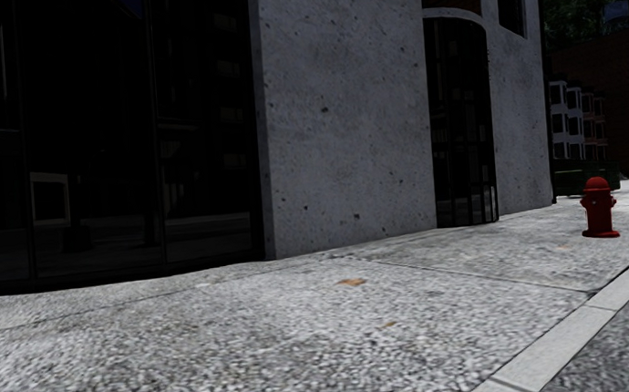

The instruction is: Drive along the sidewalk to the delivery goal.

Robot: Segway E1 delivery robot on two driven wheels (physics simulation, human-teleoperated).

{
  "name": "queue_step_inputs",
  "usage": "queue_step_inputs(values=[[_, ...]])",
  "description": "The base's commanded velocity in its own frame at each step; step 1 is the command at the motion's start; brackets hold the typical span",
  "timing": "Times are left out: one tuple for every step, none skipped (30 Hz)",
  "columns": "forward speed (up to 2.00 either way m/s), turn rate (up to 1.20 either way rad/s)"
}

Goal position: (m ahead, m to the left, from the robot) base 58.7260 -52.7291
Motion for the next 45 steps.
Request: queue_step_inputs(values=[[1.55, -0.41], [1.55, -0.45], [1.55, -0.45], [1.55, -0.48], [1.55, -0.49], [1.55, -0.49], [1.55, -0.49], [1.55, -0.5], [1.55, -0.5], [1.55, -0.5], [1.55, -0.5], [1.55, -0.5], [1.55, -0.5], [1.55, -0.5], [1.55, -0.5], [1.55, -0.5], [1.55, -0.5], [1.55, -0.5], [1.55, -0.5], [1.55, -0.5], [1.55, -0.5], [1.55, -0.5], [1.55, -0.5], [1.55, -0.5], [1.55, -0.5], [1.55, -0.5], [1.55, -0.5], [1.55, -0.5], [1.55, -0.5], [1.55, -0.5], [1.55, -0.5], [1.55, -0.5], [1.55, -0.5], [1.55, -0.5], [1.55, -0.5], [1.55, -0.5], [1.55, -0.5], [1.55, -0.5], [1.55, -0.5], [1.55, -0.5], [1.55, -0.5], [1.55, -0.5], [1.55, -0.5], [1.55, -0.5], [1.55, -0.5]])
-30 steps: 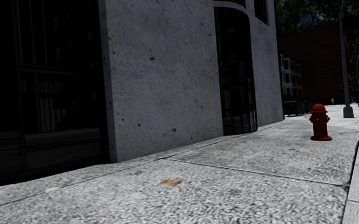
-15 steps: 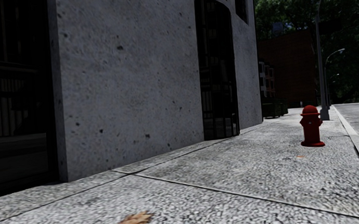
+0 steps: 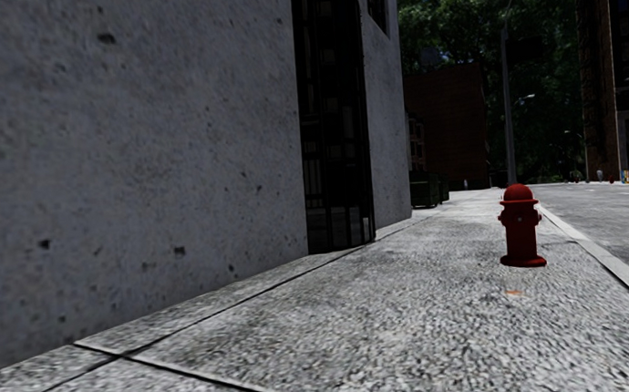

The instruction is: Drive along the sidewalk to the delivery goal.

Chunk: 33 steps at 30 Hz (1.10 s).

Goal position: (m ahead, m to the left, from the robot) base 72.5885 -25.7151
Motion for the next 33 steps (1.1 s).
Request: queue_step_inputs(values=[[1.55, -0.5], [1.55, -0.5], [1.55, -0.5], [1.56, -0.5], [1.56, -0.5], [1.56, -0.5], [1.56, -0.5], [1.56, -0.5], [1.56, -0.5], [1.56, -0.5], [1.56, -0.5], [1.56, -0.5], [1.56, -0.5], [1.56, -0.5], [1.56, -0.5], [1.56, -0.5], [1.56, -0.5], [1.56, -0.5], [1.56, -0.37], [1.56, -0.37], [1.56, -0.12], [1.56, 0.0], [1.56, 0.0], [1.56, 0.0], [1.56, 0.0], [1.56, 0.0], [1.56, 0.0], [1.56, 0.0], [1.56, 0.0], [1.56, 0.0], [1.56, 0.0], [1.56, 0.0], [1.56, 0.0]])
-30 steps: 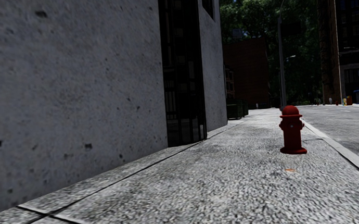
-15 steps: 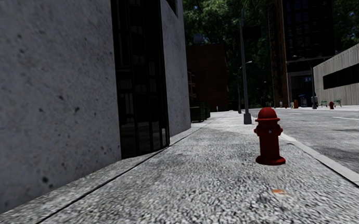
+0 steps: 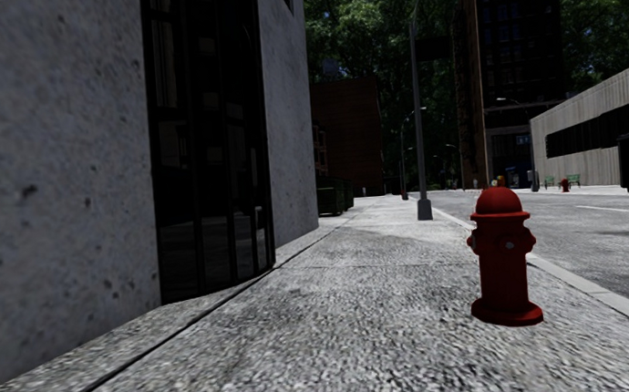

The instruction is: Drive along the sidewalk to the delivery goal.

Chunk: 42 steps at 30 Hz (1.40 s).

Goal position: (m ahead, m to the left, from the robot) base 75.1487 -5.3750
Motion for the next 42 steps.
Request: queue_step_inputs(values=[[1.57, 0.0], [1.67, 0.0], [1.67, 0.0], [1.72, 0.0], [1.74, 0.0], [1.74, -0.07], [1.74, -0.07], [1.74, -0.3], [1.74, -0.39], [1.74, -0.42], [1.74, -0.42], [1.74, -0.42], [1.74, -0.43], [1.76, -0.43], [1.76, -0.43], [1.77, -0.43], [1.78, -0.43], [1.79, -0.43], [1.79, -0.43], [1.81, -0.43], [1.88, -0.43], [1.93, -0.43], [1.93, -0.43], [2.0, -0.38], [2.0, -0.15], [2.0, 0.0], [2.0, 0.0], [2.0, 0.0], [2.0, 0.0], [2.0, 0.0], [2.0, 0.0], [2.0, 0.0], [2.0, 0.0], [2.0, 0.0], [2.0, 0.0], [2.0, 0.0], [2.0, -0.16], [2.0, -0.25], [2.0, -0.28], [2.0, -0.28], [2.0, -0.28], [2.0, -0.28]])
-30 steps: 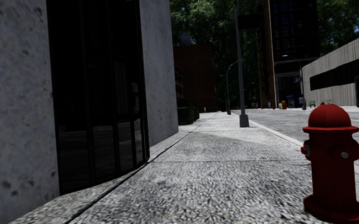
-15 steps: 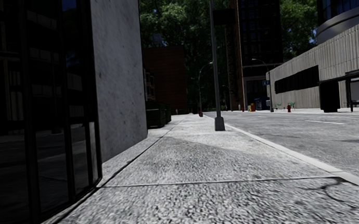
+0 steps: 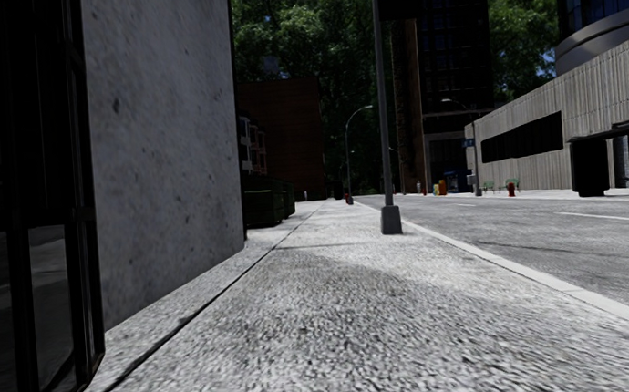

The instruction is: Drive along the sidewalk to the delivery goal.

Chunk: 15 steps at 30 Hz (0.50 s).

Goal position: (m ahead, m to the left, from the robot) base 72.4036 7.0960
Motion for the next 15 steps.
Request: queue_step_inputs(values=[[2.0, -0.21], [2.0, -0.21], [2.0, 0.0], [2.0, 0.0], [2.0, 0.0], [2.0, 0.0], [2.0, 0.0], [2.0, 0.0], [2.0, 0.0], [2.0, 0.0], [2.0, 0.0], [2.0, 0.0], [2.0, 0.0], [2.0, 0.0], [2.0, 0.0]])
